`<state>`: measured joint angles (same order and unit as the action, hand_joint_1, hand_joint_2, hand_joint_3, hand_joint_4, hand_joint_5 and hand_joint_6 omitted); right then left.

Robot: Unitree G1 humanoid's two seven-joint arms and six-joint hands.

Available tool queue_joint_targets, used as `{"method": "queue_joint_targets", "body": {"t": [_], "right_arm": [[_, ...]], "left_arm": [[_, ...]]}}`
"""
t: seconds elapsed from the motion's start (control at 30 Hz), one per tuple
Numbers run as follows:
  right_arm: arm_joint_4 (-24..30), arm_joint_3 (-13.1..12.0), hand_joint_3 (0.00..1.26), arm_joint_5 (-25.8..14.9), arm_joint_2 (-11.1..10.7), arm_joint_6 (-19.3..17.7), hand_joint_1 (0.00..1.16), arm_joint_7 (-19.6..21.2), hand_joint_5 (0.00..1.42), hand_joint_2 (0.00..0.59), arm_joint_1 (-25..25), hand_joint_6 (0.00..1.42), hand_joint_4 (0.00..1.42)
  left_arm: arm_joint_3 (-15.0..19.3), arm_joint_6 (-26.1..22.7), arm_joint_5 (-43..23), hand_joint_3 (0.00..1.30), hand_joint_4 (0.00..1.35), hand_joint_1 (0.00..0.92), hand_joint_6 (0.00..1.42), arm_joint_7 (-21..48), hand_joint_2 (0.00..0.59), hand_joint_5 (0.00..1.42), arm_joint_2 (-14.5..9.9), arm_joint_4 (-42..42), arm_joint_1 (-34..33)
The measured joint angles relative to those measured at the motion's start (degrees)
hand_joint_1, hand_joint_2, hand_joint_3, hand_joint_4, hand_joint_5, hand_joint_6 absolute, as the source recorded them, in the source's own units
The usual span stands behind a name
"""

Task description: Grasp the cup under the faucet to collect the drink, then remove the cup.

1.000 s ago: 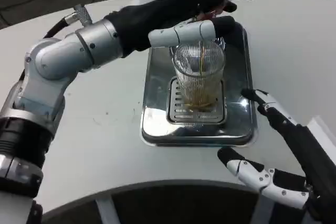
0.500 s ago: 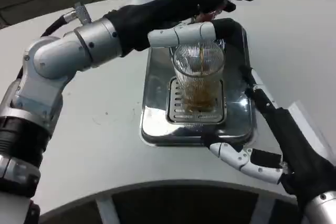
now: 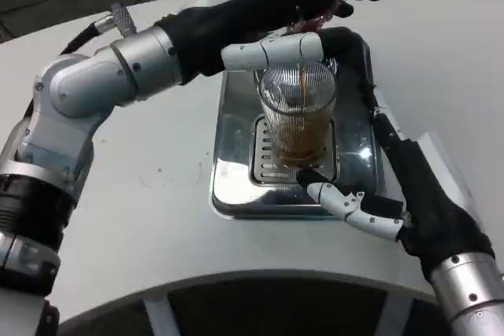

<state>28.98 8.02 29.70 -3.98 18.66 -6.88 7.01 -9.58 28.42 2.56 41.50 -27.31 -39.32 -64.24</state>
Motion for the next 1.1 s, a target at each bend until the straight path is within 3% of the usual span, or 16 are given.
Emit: {"method": "queue_joint_targets", "body": {"t": [0.3,1.1], "right_arm": [[-7.43,0.05,0.00,-1.61,-0.95,-1.71,0.72,2.67,0.03,0.244,4.91,0.00,0.00],[-22.29,-0.38,0.00,-5.41,-0.98,-3.82,0.72,8.03,0.02,0.236,15.91,0.00,0.00]], "left_arm": [[0.24,0.26,-0.04,0.14,0.04,0.000,0.04,0.00,0.080,0.11,0.13,-0.62,-0.12],[0.40,2.35,-0.15,0.15,0.04,0.000,0.04,0.42,0.081,0.11,0.35,-4.34,-1.98]]}}
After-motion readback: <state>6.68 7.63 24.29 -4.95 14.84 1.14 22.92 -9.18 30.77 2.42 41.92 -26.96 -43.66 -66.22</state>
